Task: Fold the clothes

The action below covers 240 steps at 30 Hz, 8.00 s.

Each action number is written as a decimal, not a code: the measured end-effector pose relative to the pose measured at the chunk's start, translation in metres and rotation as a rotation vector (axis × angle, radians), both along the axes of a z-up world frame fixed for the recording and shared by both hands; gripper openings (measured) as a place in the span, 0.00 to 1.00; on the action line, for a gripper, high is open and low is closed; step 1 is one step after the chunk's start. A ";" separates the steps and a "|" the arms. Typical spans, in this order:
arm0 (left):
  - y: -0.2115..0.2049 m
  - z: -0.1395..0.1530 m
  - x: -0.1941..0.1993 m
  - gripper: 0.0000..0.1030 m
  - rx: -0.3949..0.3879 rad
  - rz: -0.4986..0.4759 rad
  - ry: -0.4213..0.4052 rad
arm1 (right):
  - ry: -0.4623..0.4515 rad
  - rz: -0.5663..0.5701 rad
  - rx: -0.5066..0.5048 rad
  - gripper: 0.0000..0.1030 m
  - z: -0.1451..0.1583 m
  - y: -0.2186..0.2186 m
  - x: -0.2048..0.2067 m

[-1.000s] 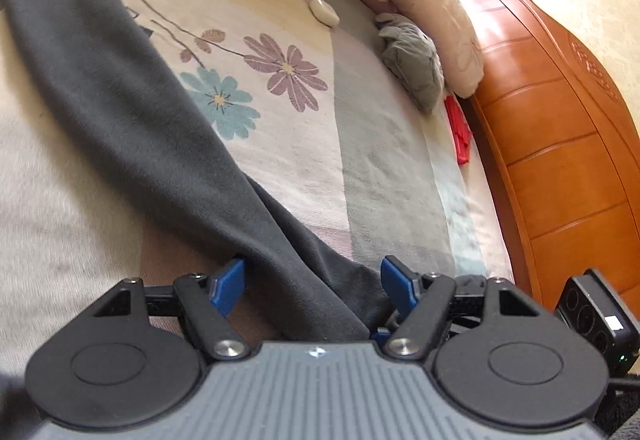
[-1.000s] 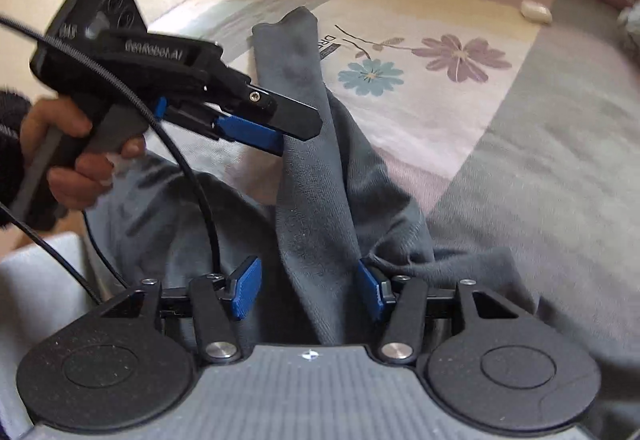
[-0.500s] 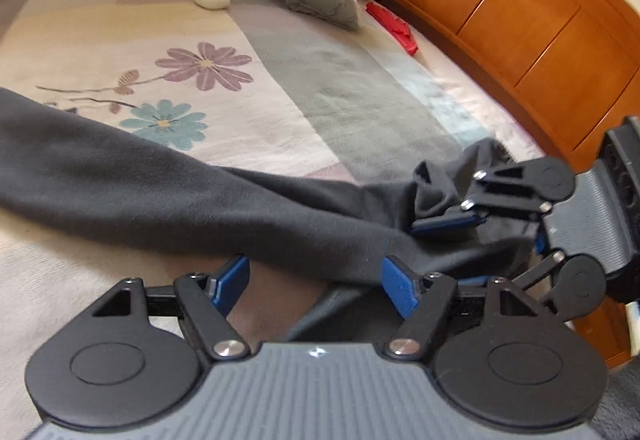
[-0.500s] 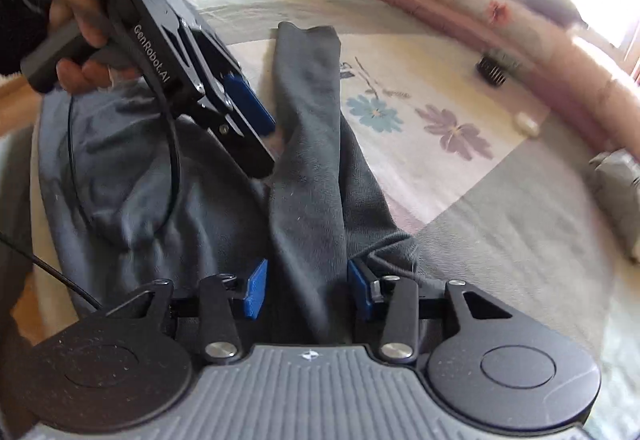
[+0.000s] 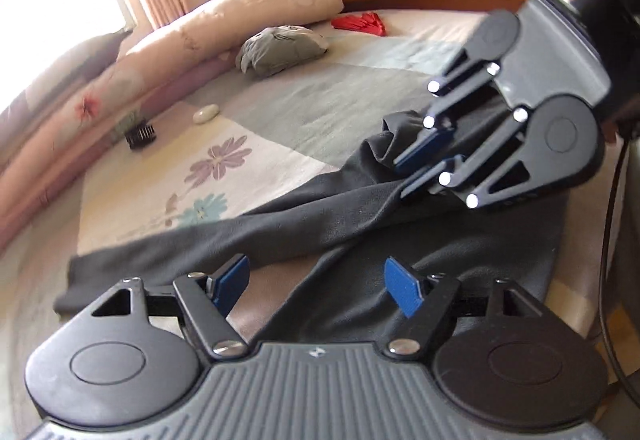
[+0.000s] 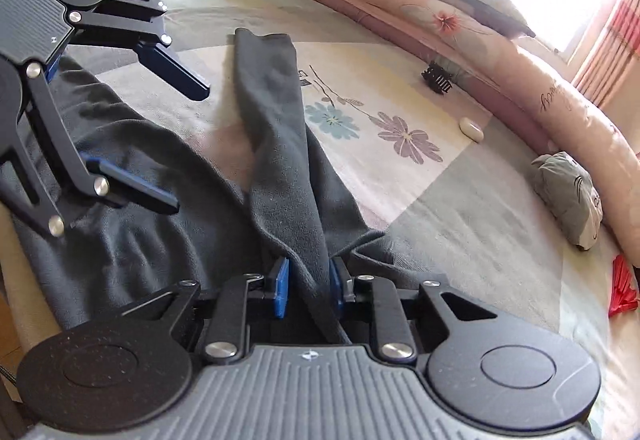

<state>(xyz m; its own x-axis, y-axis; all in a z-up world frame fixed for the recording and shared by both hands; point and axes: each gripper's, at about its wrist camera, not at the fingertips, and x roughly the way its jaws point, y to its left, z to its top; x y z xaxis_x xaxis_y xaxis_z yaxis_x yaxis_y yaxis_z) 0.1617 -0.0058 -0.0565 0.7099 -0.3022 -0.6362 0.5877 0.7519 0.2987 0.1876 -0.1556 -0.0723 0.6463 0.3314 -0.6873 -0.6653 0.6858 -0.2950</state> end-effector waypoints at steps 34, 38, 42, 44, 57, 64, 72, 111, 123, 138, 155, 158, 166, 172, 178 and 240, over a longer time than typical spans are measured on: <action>-0.042 -0.046 -0.015 0.72 0.538 -0.170 -0.448 | 0.118 0.111 0.228 0.02 0.017 -0.029 -0.069; -0.057 -0.054 -0.011 0.70 0.571 -0.236 -0.431 | 0.122 0.036 0.295 0.06 0.019 -0.046 -0.072; -0.067 -0.064 -0.006 0.57 0.608 -0.291 -0.415 | 0.128 -0.029 0.340 0.07 0.021 -0.066 -0.076; -0.067 -0.064 -0.002 0.49 0.607 -0.297 -0.395 | 0.128 -0.060 0.355 0.07 0.022 -0.075 -0.080; -0.058 -0.019 -0.017 0.02 0.612 -0.234 -0.456 | 0.120 -0.261 0.393 0.33 0.011 -0.127 -0.089; -0.064 -0.003 -0.069 0.02 0.571 -0.263 -0.398 | 0.099 -0.338 0.368 0.38 0.010 -0.158 -0.097; -0.063 -0.054 -0.098 0.02 0.617 -0.329 -0.294 | 0.172 -0.557 0.526 0.42 0.005 -0.227 -0.098; -0.007 0.006 -0.082 0.15 0.304 -0.107 0.064 | -0.003 -0.894 0.536 0.44 0.024 -0.304 -0.092; 0.114 -0.005 0.006 0.47 -0.561 0.478 0.498 | 0.048 -0.679 0.681 0.53 0.033 -0.228 -0.078; 0.194 -0.074 0.079 0.52 -1.134 0.710 0.455 | 0.133 -0.684 0.704 0.57 0.018 -0.195 -0.071; 0.195 -0.044 0.109 0.02 -0.979 0.838 0.307 | 0.173 -0.608 0.698 0.58 0.014 -0.167 -0.060; 0.192 -0.010 0.082 0.02 -0.943 0.795 0.221 | 0.176 -0.599 0.714 0.58 0.013 -0.167 -0.063; 0.186 0.060 -0.004 0.02 -0.762 0.765 -0.015 | 0.187 -0.573 0.760 0.59 0.010 -0.167 -0.071; 0.191 0.063 -0.047 0.02 -0.686 0.823 -0.056 | 0.177 -0.550 0.772 0.59 0.013 -0.165 -0.078; 0.208 0.045 -0.075 0.02 -0.664 0.900 -0.052 | 0.179 -0.539 0.762 0.59 0.013 -0.162 -0.085; -0.051 -0.026 0.105 0.36 -0.410 -0.051 0.511 | 0.334 -0.331 0.685 0.55 -0.035 -0.158 -0.029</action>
<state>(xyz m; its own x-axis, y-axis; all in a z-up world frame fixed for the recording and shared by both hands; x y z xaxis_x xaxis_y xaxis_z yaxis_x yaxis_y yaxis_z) 0.2665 -0.0566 -0.0826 0.3272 -0.6171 -0.7156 0.6176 0.7128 -0.3323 0.1591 -0.3133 -0.1071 0.5816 0.5748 -0.5756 -0.3758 0.8175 0.4365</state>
